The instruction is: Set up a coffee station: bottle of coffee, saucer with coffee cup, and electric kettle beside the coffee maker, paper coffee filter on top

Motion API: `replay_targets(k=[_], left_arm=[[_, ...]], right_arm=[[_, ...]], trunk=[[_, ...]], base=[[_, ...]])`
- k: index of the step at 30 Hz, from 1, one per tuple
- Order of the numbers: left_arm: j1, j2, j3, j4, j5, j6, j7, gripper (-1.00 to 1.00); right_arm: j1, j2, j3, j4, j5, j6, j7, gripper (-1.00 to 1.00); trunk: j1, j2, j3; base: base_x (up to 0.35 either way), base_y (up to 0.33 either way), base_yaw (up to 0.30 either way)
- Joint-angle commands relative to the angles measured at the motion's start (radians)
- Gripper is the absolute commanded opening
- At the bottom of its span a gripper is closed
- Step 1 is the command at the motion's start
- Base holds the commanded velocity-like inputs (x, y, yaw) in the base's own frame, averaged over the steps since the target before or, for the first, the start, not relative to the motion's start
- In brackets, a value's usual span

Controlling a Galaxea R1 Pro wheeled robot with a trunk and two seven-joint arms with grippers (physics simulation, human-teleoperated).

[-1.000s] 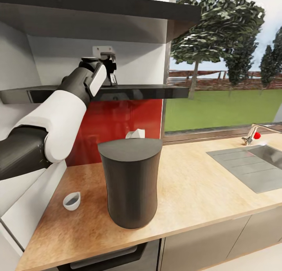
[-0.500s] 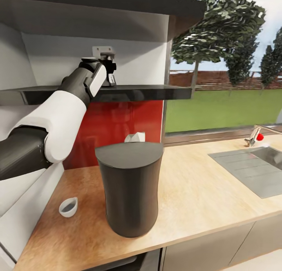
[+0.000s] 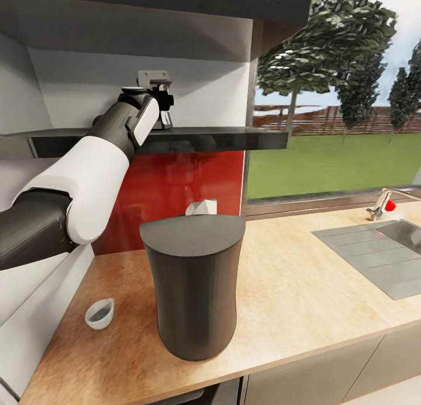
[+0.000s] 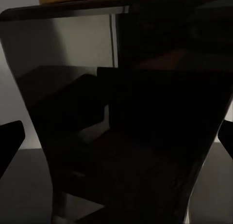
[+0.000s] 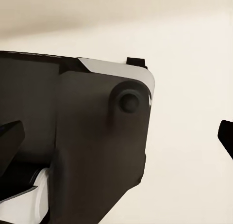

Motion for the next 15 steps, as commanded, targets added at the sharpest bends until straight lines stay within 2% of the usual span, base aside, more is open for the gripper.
replay_targets(k=[1, 15], left_arm=[[0.0, 0.0, -0.005, -0.001, 0.004, 0.005, 0.006, 1.0], [0.001, 0.0, -0.005, -0.001, 0.005, 0.006, 0.004, 1.0]], right_arm=[[0.0, 0.0, 0.008, -0.001, -0.01, 0.004, 0.001, 1.0], [0.0, 0.0, 0.008, -0.001, -0.01, 0.004, 0.001, 1.0]], trunk=[[0.0, -0.001, -0.001], [0.0, -0.001, -0.001]], base=[[0.0, 0.0, 0.0], [0.0, 0.0, 0.0]])
